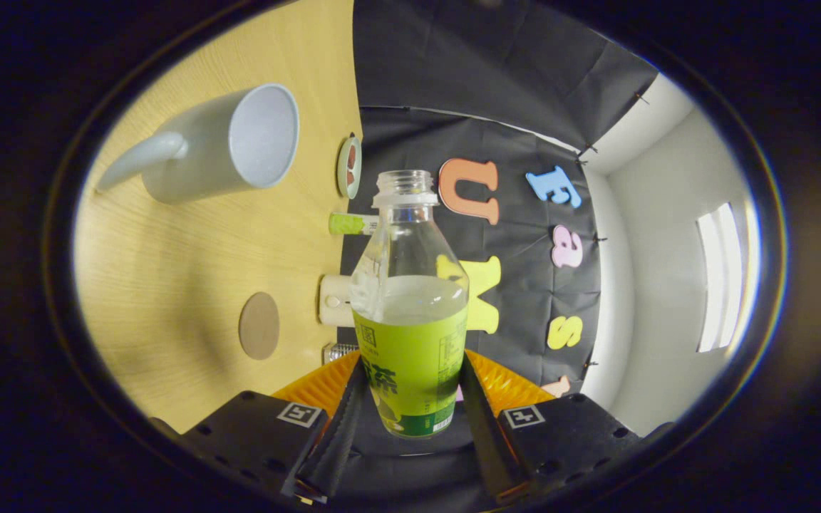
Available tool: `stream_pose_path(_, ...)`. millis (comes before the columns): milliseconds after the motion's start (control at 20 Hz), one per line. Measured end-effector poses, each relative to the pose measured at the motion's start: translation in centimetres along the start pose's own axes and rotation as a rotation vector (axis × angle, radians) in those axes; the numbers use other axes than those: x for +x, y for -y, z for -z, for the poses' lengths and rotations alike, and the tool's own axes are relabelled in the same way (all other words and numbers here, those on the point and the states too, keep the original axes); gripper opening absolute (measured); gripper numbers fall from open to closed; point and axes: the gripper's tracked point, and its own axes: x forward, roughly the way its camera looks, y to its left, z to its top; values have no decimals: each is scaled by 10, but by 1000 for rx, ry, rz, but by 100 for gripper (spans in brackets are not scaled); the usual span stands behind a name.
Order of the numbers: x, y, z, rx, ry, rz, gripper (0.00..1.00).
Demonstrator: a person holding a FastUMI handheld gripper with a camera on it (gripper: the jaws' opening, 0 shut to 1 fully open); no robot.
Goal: Take the bottle from table, then pour the juice into the cup, finally place the bottle on the coaster
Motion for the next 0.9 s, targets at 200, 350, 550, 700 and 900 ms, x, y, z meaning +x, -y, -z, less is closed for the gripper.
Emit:
stream_pose_path(200,1,2,-5,-40,13,7,78)
stream_pose_path(350,4,3,-6,-64,20,11,78)
stream_pose_path(550,5,3,-5,-80,21,12,78)
stream_pose_path(700,6,4,-4,-93,22,14,78)
stream_pose_path(900,7,7,-5,-110,25,23,78)
